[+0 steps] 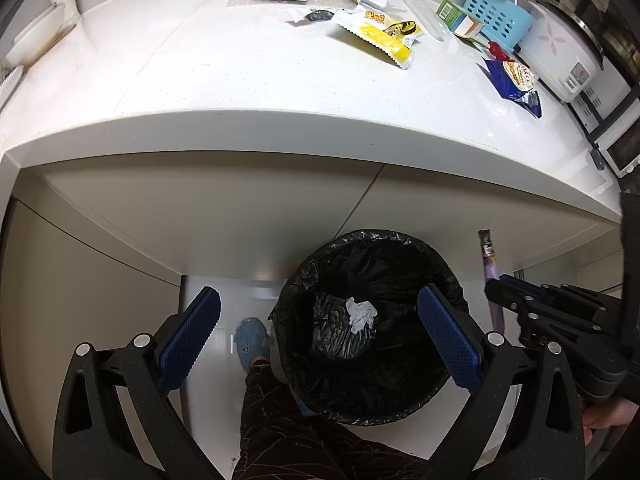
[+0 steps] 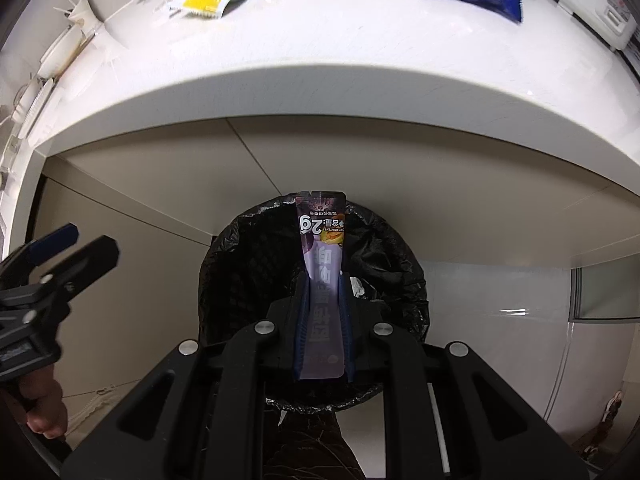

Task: Collect trash
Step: 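Open the left tool to drop the tissue while the right tool drops the wrapper, then raise both open tools back up toward the counter items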

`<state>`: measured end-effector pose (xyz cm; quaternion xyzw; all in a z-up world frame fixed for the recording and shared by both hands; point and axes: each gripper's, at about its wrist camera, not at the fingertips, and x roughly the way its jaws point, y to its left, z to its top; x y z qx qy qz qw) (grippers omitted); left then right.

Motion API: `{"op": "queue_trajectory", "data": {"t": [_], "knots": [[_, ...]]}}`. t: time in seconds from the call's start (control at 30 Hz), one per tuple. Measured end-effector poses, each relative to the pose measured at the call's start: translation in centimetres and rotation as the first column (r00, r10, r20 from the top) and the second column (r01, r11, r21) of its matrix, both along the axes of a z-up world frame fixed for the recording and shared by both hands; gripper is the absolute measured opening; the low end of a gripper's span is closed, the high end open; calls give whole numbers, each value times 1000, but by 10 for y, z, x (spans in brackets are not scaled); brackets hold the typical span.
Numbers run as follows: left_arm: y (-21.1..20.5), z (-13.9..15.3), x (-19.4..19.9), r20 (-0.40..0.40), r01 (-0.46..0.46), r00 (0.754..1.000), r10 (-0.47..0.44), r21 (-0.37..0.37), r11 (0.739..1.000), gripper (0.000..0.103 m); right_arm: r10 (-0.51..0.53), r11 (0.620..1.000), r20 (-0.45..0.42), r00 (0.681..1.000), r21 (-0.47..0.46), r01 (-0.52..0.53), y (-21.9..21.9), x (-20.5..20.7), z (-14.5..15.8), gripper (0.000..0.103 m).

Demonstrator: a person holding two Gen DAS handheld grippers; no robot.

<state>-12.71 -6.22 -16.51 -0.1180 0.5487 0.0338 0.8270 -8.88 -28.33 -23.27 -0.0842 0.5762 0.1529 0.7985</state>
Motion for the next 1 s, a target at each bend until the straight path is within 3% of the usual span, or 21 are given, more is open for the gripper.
{"op": "queue_trajectory", "data": {"t": [0.37,0.6,0.87,1.0], "knots": [[7,-6,-1,-14,-4,1000,4,-2,1000,97,-6,1000,7,1000,-31,7,7,1,-4,21],[6,-2,1,-2,-2,1000,2,1,1000,97,-27,999,40,999,-44,28,2,2,6,47],[1,8,1,7,4,1000,-4,7,1000,97,-57,997,83,995,-43,61,-7,5,28,64],[-1,17,6,10,9,1000,-9,5,1000,97,-71,997,118,991,-26,74,-12,7,48,78]]}}
